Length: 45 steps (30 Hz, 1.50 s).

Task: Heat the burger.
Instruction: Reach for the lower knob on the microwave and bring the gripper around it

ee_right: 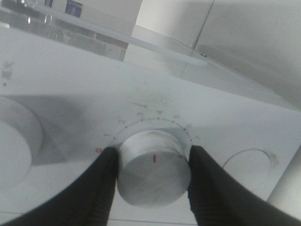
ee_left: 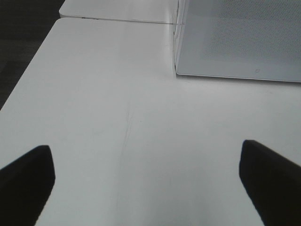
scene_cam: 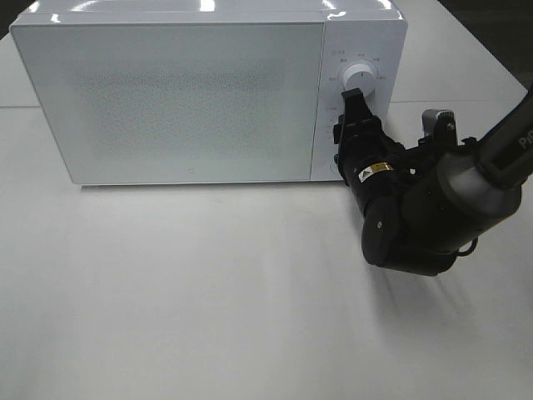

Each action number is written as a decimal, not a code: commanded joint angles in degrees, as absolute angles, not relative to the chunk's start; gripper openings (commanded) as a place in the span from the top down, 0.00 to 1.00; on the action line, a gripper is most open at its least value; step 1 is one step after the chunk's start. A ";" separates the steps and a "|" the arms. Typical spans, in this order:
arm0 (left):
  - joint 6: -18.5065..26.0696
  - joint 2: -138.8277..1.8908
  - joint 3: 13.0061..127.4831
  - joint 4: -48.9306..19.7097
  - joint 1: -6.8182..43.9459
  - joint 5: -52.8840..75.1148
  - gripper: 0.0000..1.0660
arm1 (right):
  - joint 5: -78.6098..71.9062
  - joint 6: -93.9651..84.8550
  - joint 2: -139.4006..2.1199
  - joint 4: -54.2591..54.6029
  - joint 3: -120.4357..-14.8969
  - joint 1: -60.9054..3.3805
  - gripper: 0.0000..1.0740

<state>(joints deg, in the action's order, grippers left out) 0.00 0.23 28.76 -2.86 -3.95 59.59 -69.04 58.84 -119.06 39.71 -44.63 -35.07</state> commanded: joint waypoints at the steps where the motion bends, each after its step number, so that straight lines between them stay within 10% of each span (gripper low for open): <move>1: 0.34 1.60 28.53 -2.69 -4.18 59.24 0.06 | -71.62 66.81 -118.32 33.06 -45.89 -35.18 1.00; 34: 0.34 1.60 28.53 -2.69 -4.18 59.24 0.06 | -70.30 86.75 -118.32 34.09 -45.89 -35.18 0.98; 45: 0.34 1.60 28.53 -2.69 -4.18 59.24 0.06 | -72.82 80.96 -118.32 42.34 -45.78 -35.18 0.76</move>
